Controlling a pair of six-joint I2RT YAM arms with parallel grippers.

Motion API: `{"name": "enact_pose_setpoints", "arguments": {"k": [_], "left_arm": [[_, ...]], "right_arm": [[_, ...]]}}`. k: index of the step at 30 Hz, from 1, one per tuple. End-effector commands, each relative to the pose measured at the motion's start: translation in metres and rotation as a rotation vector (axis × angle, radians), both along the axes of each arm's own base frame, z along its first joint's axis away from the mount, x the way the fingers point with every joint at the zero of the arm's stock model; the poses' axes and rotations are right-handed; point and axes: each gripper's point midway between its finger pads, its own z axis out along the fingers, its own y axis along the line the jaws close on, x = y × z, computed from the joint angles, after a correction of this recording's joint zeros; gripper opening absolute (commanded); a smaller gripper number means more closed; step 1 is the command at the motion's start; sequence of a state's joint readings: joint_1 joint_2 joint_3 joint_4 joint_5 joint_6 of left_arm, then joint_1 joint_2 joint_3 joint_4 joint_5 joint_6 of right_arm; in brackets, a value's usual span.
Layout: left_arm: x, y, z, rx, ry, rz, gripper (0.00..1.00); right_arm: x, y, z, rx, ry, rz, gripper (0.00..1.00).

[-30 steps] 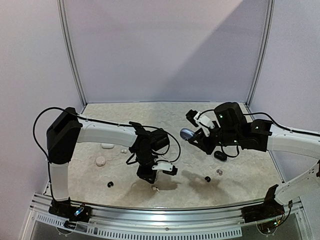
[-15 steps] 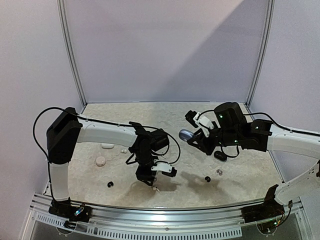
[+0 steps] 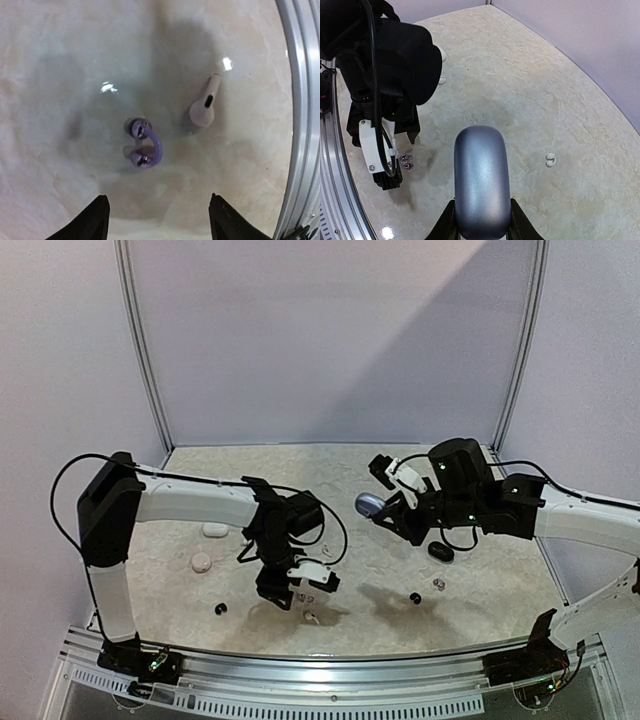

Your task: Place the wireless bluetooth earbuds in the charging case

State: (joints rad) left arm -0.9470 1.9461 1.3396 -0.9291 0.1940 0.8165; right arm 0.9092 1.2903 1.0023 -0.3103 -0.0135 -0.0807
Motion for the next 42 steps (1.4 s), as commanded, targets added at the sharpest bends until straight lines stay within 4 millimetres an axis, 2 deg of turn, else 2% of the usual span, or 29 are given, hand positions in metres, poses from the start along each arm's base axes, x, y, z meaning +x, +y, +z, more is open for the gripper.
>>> {"name": "enact_pose_setpoints", "arguments": {"k": [1, 4, 5, 7, 8, 11, 16, 19, 23, 25, 30, 33, 37, 42], "left_arm": [[0.004, 0.02, 0.04, -0.08, 0.002, -0.026, 0.7], [0.01, 0.038, 0.062, -0.163, -0.001, -0.002, 0.7], [0.018, 0.045, 0.073, -0.222, 0.01, 0.053, 0.69], [0.032, 0.046, 0.102, -0.402, 0.043, 0.177, 0.67], [0.034, 0.043, 0.126, -0.553, 0.084, 0.241, 0.67], [0.043, 0.044, 0.172, -0.859, 0.085, 0.35, 0.67], [0.028, 0.043, 0.223, -1.148, 0.025, 0.339, 0.71], [0.019, 0.044, 0.231, -1.235, 0.066, 0.351, 0.72], [0.006, 0.049, 0.222, -1.281, 0.077, 0.347, 0.72], [0.0, 0.05, 0.224, -1.318, 0.085, 0.327, 0.69], [-0.01, 0.051, 0.223, -1.376, 0.07, 0.281, 0.54], [-0.013, 0.048, 0.221, -1.386, 0.079, 0.296, 0.54], [-0.011, 0.042, 0.23, -1.439, 0.072, 0.354, 0.53], [-0.013, 0.04, 0.228, -1.44, 0.093, 0.387, 0.38]], "right_arm": [[0.012, 0.01, 0.026, 0.025, -0.039, -0.006, 0.08], [0.018, 0.018, 0.04, 0.03, -0.047, 0.006, 0.07], [0.019, 0.022, 0.045, 0.03, -0.051, 0.018, 0.06], [0.021, 0.034, 0.052, 0.03, -0.038, 0.05, 0.06], [0.019, 0.042, 0.052, 0.03, -0.019, 0.077, 0.05], [0.005, 0.074, 0.065, 0.067, -0.007, 0.19, 0.05], [-0.031, 0.126, 0.075, 0.064, -0.077, 0.411, 0.04], [-0.041, 0.147, 0.071, 0.044, -0.059, 0.474, 0.04], [-0.052, 0.165, 0.055, 0.013, -0.025, 0.516, 0.04], [-0.057, 0.171, 0.051, 0.018, -0.02, 0.533, 0.04], [-0.062, 0.179, 0.049, 0.041, -0.006, 0.541, 0.04], [-0.063, 0.181, 0.048, 0.044, -0.006, 0.551, 0.04], [-0.063, 0.185, 0.047, 0.047, -0.006, 0.564, 0.03], [-0.063, 0.187, 0.047, 0.048, -0.004, 0.562, 0.03]]}}
